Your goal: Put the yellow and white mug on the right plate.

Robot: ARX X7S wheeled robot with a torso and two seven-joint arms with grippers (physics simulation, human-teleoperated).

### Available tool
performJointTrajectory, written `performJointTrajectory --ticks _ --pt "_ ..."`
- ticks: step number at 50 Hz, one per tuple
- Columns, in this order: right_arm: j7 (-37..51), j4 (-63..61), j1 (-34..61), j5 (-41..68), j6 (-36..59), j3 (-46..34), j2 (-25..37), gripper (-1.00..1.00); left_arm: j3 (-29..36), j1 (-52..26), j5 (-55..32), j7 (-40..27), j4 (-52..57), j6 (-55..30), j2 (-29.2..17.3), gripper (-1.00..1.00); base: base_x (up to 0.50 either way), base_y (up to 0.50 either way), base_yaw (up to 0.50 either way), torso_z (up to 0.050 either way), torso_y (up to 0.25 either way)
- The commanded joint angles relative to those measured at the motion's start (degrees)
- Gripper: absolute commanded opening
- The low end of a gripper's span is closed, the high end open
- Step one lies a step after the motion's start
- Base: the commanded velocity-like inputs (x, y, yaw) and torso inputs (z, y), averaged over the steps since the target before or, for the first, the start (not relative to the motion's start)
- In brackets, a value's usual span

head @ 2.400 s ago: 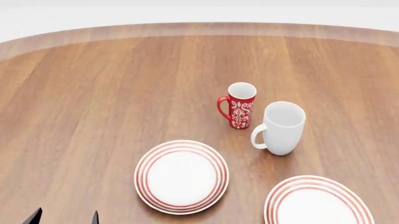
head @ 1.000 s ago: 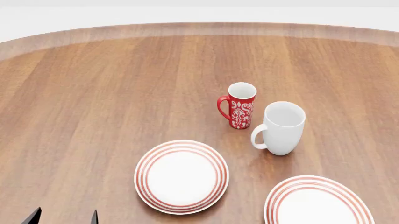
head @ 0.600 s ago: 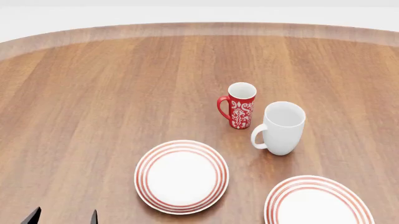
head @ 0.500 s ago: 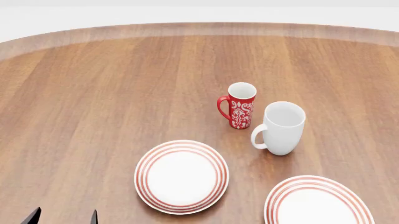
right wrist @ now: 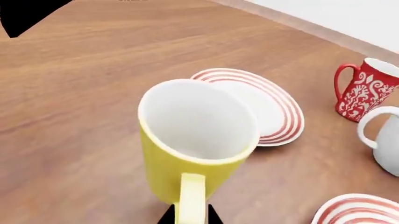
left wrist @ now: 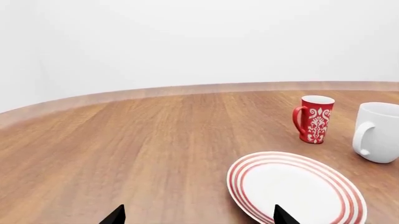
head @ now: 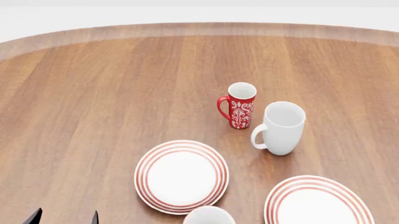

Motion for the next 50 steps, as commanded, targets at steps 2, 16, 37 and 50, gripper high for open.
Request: performJointTrajectory --ticks 2,16,37,50 --pt "5.2 -3.6 1.0 0.2 3.0 3.6 2.0 -1.00 0.2 -0.2 -0.3 -0.2 -0.1 0.0 -0.2 1.00 0.00 0.00 0.00 0.000 0.000" --pt "15.1 0.0 6.5 -2.1 8.0 7.1 -0.7 -1.00 0.6 -0.4 -0.8 -0.1 -0.7 0.2 -0.3 1.00 0.00 0.00 0.00 0.000 0.000" --pt "25.9 4.0 10.5 -1.4 16.0 12.6 -3.5 -1.00 0.9 -0.4 -1.0 -0.8 -0.5 0.4 -0.8 1.00 0.00 0.00 0.00 0.000 0.000" --pt "28.5 4.7 10.3 -1.5 16.6 13.9 -3.6 -1.00 1.2 -0.4 -1.2 -1.0 -0.4 0.4 -0.9 1.00 0.00 0.00 0.00 0.000 0.001"
